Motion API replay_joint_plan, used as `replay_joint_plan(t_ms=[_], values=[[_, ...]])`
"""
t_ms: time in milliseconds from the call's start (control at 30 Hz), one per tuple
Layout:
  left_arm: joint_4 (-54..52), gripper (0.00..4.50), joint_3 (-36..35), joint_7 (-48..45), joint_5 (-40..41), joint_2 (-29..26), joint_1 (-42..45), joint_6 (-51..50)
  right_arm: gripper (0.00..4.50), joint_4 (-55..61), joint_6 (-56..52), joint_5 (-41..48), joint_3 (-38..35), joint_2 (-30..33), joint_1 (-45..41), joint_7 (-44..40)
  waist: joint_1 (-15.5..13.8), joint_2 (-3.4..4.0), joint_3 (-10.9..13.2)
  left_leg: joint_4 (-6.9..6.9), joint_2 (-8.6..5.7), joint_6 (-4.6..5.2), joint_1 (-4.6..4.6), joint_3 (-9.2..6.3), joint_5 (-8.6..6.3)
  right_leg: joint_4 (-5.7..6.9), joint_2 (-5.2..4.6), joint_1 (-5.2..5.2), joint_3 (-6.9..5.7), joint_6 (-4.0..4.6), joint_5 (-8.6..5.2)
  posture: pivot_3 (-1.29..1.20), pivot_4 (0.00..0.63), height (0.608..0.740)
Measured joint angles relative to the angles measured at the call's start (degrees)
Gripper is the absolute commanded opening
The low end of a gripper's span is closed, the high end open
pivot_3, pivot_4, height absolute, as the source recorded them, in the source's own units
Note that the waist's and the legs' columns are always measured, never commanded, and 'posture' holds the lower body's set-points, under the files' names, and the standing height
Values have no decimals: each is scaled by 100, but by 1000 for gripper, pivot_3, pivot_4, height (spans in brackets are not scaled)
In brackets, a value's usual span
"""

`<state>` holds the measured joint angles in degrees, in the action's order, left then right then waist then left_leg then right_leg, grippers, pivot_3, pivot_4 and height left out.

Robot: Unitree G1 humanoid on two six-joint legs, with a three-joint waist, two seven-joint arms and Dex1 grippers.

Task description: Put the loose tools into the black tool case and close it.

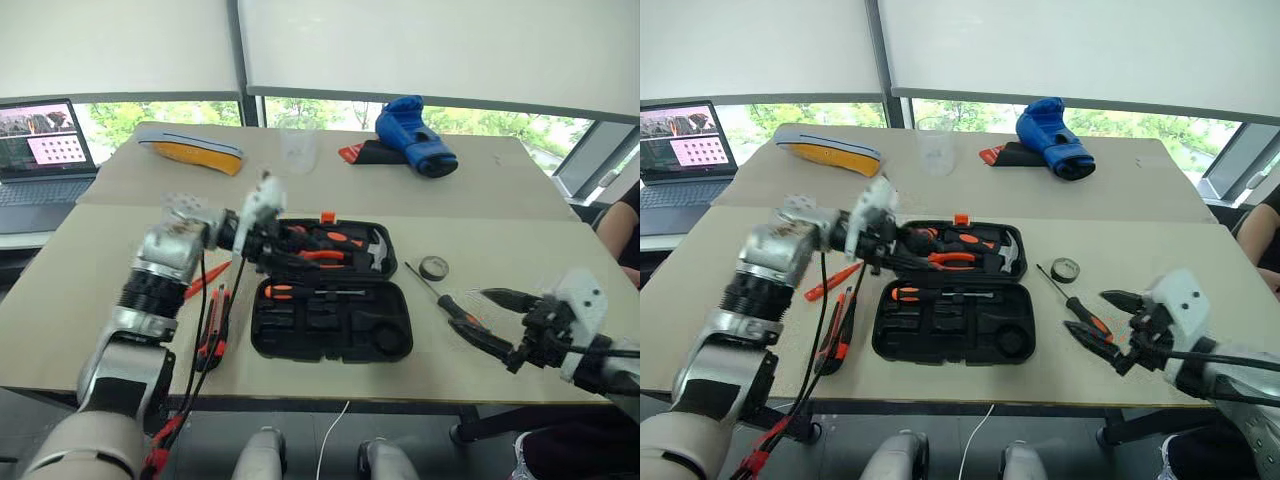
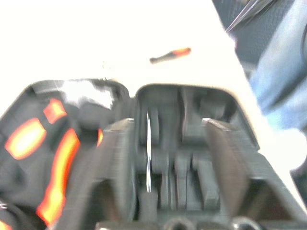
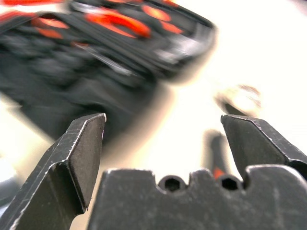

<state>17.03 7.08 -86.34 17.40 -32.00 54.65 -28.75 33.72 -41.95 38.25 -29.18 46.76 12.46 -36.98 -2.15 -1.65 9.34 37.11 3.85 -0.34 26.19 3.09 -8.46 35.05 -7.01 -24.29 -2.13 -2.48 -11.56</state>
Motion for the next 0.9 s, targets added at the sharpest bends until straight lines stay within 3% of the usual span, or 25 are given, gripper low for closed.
replay_joint_plan(t_ms=[67, 267, 567, 733, 900], values=[[-509, 4427, -30, -113, 335, -66, -103, -382, 4500, -207, 13, -160, 60, -55, -7, 74, 4, 3, -1, 1, 0, 0, -4, 0, 0, 3, 0, 1, 1, 0, 0, 0, 150, 740], [-1427, 4427, 142, -219, 793, -162, -464, -835, 4500, -1079, 340, -722, 840, -249, -542, 97, 77, 5, 1, 1, 1, 1, -14, -2, 1, 10, 2, 2, 1, 8, 7, 0, 150, 740], [-1590, 4427, 305, -48, 696, -387, -618, -484, 4500, -2431, 887, -1471, 1789, -533, -1196, -40, 141, 6, 1, 0, 0, 3, -10, -3, 3, 7, 7, 1, 10, 7, 3, 0, 150, 740], [-1603, 4500, 307, -52, 680, -513, -705, -391, 3088, -2693, 1182, -1523, 1768, -732, -1272, -45, 141, 6, 1, -1, 0, 3, -10, -2, 3, 6, 9, 2, 12, 5, 1, 0, 150, 740], [-1595, 4500, 327, -101, 668, -717, -758, -374, 1377, -2540, 1190, -1437, 1560, -812, -1164, 15, 140, 8, 2, -1, 2, 3, -11, -3, 3, 8, 11, 0, 12, 5, 2, 0, 150, 740]])
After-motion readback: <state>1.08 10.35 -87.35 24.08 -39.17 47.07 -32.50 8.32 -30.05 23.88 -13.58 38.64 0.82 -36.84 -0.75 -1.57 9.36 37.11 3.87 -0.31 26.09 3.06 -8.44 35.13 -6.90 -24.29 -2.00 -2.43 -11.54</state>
